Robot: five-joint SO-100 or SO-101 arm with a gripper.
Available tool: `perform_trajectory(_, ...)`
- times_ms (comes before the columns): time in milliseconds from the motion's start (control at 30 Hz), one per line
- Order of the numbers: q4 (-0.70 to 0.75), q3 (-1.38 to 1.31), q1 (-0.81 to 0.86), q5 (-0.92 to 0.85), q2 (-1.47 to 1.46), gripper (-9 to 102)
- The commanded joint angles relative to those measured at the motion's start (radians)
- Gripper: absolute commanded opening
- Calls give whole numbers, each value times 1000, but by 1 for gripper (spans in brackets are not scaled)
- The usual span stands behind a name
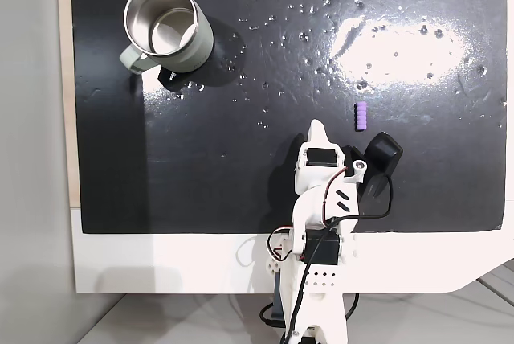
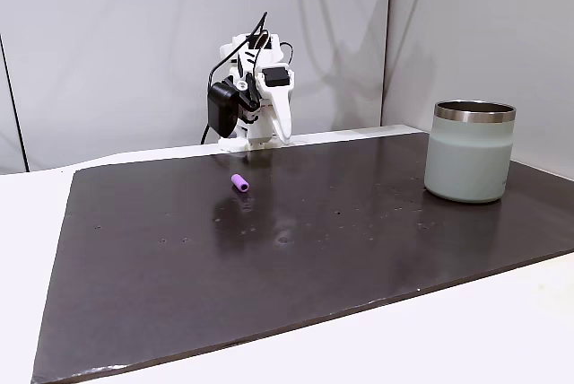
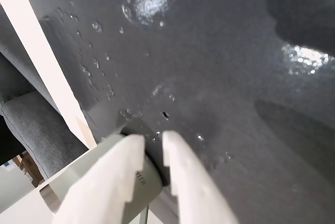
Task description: Grasp a pengrip and put it in the cup.
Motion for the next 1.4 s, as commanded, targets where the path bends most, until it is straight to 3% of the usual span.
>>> perform_trajectory(0,-25,-5,-3,-9,15,0)
perform_trajectory(167,-31,-11,-20,-54,15,0)
perform_trajectory(467,163,-291,-43,-219,-8,1)
perform_trajectory(700,268,-601,-55,-360,-252,0)
perform_trajectory(1067,437,-1057,64,-758,-723,0)
perform_trajectory(1367,479,-1209,146,-1034,-974,2)
